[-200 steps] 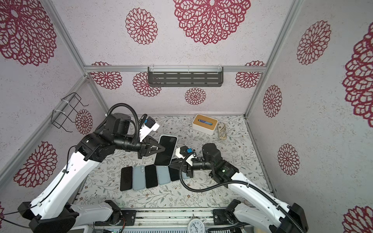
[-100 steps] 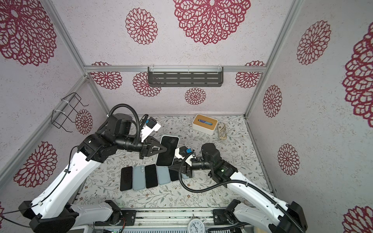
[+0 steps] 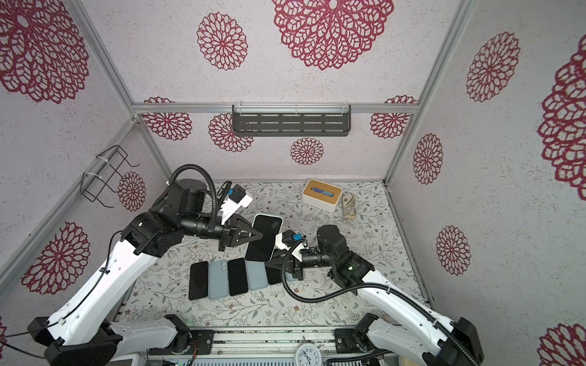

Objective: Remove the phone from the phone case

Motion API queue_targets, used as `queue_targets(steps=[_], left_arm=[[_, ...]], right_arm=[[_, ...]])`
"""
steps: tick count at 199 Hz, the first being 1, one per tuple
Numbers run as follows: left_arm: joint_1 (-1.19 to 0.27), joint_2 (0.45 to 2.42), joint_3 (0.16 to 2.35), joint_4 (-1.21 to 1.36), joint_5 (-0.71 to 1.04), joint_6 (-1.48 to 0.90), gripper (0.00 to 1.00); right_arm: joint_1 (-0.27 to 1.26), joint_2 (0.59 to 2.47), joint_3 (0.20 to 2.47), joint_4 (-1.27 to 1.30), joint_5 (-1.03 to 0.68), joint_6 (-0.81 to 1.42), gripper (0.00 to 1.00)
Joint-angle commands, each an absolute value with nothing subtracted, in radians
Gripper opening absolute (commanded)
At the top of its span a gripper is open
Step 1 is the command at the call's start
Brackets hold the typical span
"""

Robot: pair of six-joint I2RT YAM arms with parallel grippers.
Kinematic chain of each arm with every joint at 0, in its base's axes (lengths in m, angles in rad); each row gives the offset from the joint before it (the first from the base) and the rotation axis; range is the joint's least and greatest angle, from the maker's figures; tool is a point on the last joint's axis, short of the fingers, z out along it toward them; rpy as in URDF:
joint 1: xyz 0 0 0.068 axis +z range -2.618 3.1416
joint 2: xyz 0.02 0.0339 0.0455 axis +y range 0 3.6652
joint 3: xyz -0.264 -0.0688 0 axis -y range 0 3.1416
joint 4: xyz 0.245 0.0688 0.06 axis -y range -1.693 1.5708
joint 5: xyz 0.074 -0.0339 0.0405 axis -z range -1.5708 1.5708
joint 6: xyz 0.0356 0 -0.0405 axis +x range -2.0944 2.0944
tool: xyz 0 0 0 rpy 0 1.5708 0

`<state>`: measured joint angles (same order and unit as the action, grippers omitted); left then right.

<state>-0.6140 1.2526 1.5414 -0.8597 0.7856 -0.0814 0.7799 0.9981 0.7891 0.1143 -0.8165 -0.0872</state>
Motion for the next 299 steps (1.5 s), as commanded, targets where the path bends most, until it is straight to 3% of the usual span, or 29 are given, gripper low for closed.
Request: queue_targets(steps=[1,112,177,210,224,256,299], left_arm=[[-0.615,1.255,1.516,-0.760,0.786,-0.136,0.00],[-0.609,1.341,1.414,-0.529,0.862,-0.414,0.00],[-0.528,1.317,1.332,-0.344,0.890,-0.568,0.00],[-0.452,1.243,1.189,-0.022,0.856,-0.810,0.00],[-0.450,1.227,1.112,0.158,0.785,-0.945,0.00],[-0.465,1.242,0.952,0.580,0.649,-1.284,0.00],[-0.511,1.262,0.913,0.659,0.547,-1.397,0.00]], right_arm=[[0.790,0.971,0.817,0.242,-0.833,-0.137,0.00],[0.790,0.929,0.731,0.469,-0.708,-0.355,0.00],[0.790,0.840,0.579,0.643,-0.592,-0.284,0.00],[0.790,0.724,0.393,0.812,-0.442,-0.051,0.39],[0.790,0.708,0.350,0.855,-0.307,0.117,0.48],[0.792,0.744,0.345,0.894,-0.234,0.422,0.58],[0.793,0.828,0.380,0.932,-0.267,0.538,0.61]])
